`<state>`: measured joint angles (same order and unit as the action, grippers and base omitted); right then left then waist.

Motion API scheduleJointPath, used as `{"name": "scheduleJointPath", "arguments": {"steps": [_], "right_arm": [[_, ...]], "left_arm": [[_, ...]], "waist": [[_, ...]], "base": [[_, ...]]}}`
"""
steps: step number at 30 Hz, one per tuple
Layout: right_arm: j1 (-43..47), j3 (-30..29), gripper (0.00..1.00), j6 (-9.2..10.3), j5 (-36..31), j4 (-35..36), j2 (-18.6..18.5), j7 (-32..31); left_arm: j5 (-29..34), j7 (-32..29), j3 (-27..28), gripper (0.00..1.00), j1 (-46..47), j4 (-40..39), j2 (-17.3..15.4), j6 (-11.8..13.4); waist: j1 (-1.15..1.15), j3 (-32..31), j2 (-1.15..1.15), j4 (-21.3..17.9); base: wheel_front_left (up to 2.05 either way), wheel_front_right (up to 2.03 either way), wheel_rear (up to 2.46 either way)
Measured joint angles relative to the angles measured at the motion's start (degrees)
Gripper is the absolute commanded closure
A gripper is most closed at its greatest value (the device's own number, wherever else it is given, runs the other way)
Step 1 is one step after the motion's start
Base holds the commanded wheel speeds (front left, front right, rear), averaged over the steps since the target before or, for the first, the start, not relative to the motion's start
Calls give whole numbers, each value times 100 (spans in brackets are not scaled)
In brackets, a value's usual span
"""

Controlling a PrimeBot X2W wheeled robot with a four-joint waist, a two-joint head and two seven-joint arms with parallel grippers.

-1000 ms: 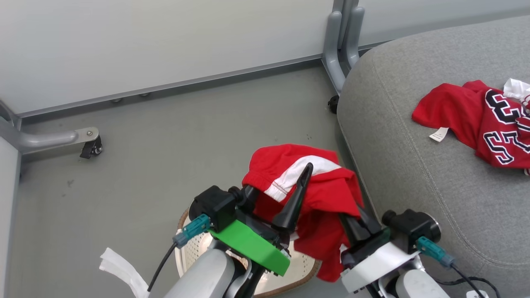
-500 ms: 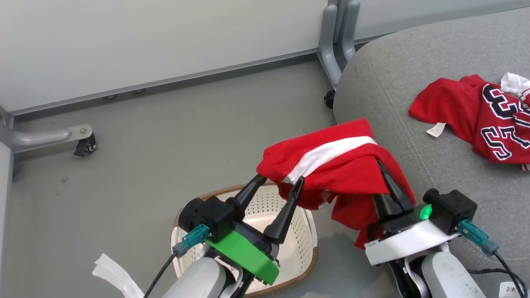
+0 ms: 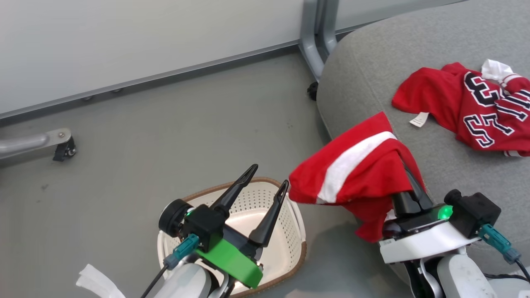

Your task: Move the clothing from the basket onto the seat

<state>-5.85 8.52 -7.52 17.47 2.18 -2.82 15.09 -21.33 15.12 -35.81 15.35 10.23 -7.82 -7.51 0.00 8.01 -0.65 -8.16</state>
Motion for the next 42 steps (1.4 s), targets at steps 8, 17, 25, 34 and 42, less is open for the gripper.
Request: {"name": "scheduleJointPath", "arguments": {"steps": [8, 17, 25, 34, 42], "right_arm": [[296, -227, 100, 0, 10, 221, 0, 0], [435, -337, 100, 0, 80, 433, -2, 0], [552, -298, 100, 0, 96, 561, -7, 0], [-76, -1090, 100, 0, 247, 1319, 1, -1], [-1539, -2056, 100, 0, -67, 1555, -960, 0]], "left_arm": [[164, 0, 15, 0, -77, -4, -145, 0], [294, 0, -96, 0, -35, -14, -320, 0], [305, 0, -338, 0, 263, 9, -401, 0], [372, 0, -593, 0, 671, -112, -446, 0], [375, 0, -795, 0, 1096, -254, -749, 0]], "waist": [[0, 94, 0, -412], [0, 284, 0, -1117], [0, 534, 0, -1681], [0, 1089, 0, -1818], [0, 1719, 0, -1584]], "base": [[0, 0, 0], [0, 0, 0], [0, 0, 0], [0, 0, 0], [0, 0, 0]]}}
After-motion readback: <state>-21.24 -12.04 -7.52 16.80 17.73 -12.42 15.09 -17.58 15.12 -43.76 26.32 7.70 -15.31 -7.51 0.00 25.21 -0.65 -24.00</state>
